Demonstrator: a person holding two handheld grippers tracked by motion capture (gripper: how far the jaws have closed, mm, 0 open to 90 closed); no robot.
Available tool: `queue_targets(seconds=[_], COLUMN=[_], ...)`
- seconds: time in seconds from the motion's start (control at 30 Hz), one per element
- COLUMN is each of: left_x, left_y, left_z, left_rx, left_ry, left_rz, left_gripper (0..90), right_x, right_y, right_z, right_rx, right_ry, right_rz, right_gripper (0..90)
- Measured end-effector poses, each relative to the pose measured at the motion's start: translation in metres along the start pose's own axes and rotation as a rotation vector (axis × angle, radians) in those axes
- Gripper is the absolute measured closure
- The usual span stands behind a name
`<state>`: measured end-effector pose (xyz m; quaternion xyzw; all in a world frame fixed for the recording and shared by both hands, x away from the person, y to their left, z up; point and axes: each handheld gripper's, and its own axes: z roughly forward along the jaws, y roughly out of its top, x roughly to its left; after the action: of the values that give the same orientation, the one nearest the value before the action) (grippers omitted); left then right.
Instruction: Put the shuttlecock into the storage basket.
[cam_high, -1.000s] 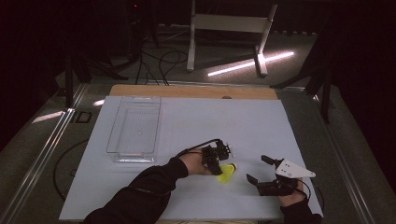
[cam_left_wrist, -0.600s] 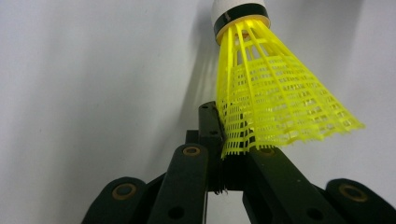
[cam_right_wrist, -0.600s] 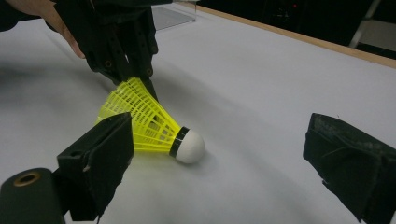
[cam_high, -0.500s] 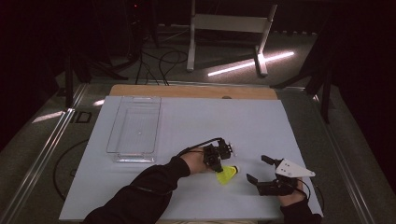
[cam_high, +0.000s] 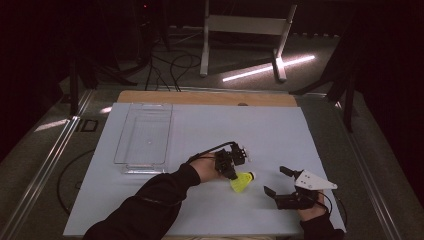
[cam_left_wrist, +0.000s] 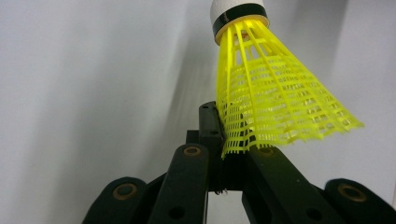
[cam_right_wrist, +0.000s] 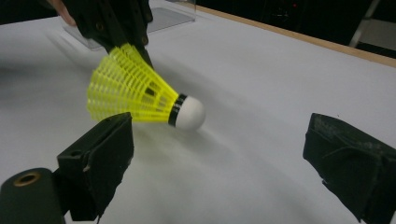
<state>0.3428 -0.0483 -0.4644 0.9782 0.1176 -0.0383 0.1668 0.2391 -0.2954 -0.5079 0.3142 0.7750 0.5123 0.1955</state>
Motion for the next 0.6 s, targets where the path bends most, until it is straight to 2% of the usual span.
queue_targets(seconds=[0.07,0.3,0.37,0.4,0.43,0.6], left_x=[0.000,0.005,0.006,0.008,0.009,0.015], left_y=[-0.002,-0.006,-0.008,-0.010,-0.011,-0.018], left_z=[-0.003,-0.015,-0.020,-0.022,-0.025,-0.039], left_rx=[-0.002,0.027,0.039,0.042,0.047,0.041], left_ry=[0.003,0.012,0.033,0.033,0.035,0.066], left_rz=[-0.018,-0.027,-0.025,-0.039,-0.029,-0.058], left_gripper=[90.0,90.0,90.0,90.0,90.0,90.0], right_x=[0.000,0.000,0.000,0.000,0.000,0.000], right_y=[0.000,0.000,0.000,0.000,-0.001,0.000], right_z=[0.000,0.000,0.001,0.001,0.001,0.001], right_rx=[0.001,0.007,0.010,0.010,0.010,0.010], right_ry=[-0.003,-0.007,-0.006,-0.006,-0.006,-0.007], right_rz=[0.003,0.004,0.004,0.003,0.003,0.003], right_gripper=[8.7,8.7,8.8,8.7,8.7,8.8])
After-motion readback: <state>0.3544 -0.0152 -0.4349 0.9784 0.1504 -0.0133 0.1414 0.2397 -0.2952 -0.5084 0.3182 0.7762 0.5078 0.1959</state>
